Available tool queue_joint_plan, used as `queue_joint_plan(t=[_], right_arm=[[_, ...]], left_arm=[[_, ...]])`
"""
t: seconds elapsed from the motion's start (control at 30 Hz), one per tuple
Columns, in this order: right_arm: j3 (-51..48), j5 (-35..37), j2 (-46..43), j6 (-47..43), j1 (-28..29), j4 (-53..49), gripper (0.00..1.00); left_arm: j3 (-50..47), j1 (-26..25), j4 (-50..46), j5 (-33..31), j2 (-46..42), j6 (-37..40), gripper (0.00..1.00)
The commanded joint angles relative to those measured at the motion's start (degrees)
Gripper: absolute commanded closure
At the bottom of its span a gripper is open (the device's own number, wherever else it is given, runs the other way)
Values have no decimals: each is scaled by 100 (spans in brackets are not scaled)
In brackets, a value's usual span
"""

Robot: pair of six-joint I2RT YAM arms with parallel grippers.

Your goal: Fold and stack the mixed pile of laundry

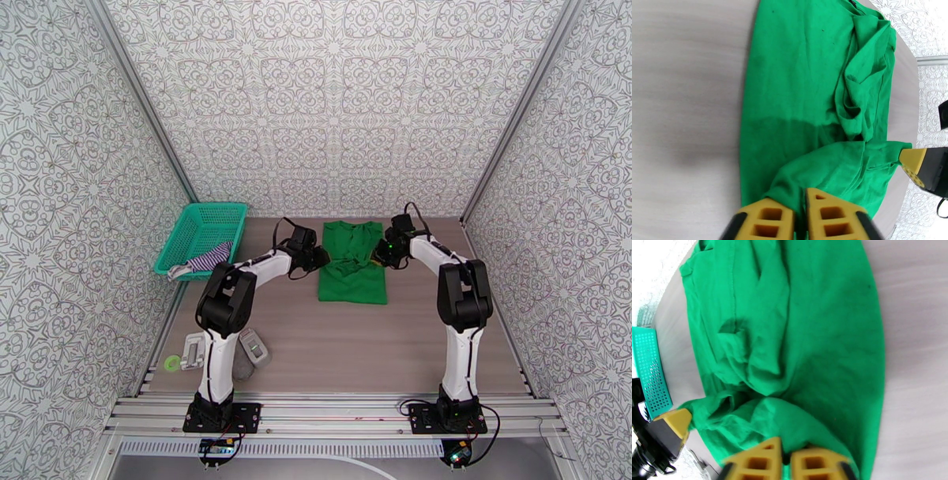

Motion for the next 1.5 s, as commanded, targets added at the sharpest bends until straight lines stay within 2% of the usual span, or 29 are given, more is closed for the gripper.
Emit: queue_joint_plan(t=[0.0,0.03,0.23,0.33,0.43,0.6,0.67,0.83,1.0,1.17,1.47], right_arm=[[78,-78,57,-156,-141,64,67],[104,-120,45,-186,-171,70,64],[201,-243,-134,-251,-395,128,60],[72,-337,-396,-254,-516,174,58],[-451,-405,-879,-306,-467,420,58],[-1637,-713,-1387,13,-125,1303,67],[-1803,-679,-1309,73,125,1526,68],[-1523,-648,-710,230,403,1682,69],[-799,-321,-108,112,398,1401,69],[-130,61,338,-128,290,1076,70],[700,283,978,-344,-83,834,72]], left_arm=[[-72,119,503,47,53,-103,53],[-98,145,552,40,15,-108,49],[-337,415,607,-137,-469,28,40],[-610,519,529,-186,-908,305,39],[-967,466,302,-165,-1405,653,48],[-1436,39,59,-164,-1749,1031,66],[-1416,-138,61,-90,-1617,1086,70],[-945,-357,149,63,-982,1074,72],[-209,-404,65,109,-190,1134,73],[86,-309,488,152,251,1068,73],[359,-37,798,234,743,953,56]])
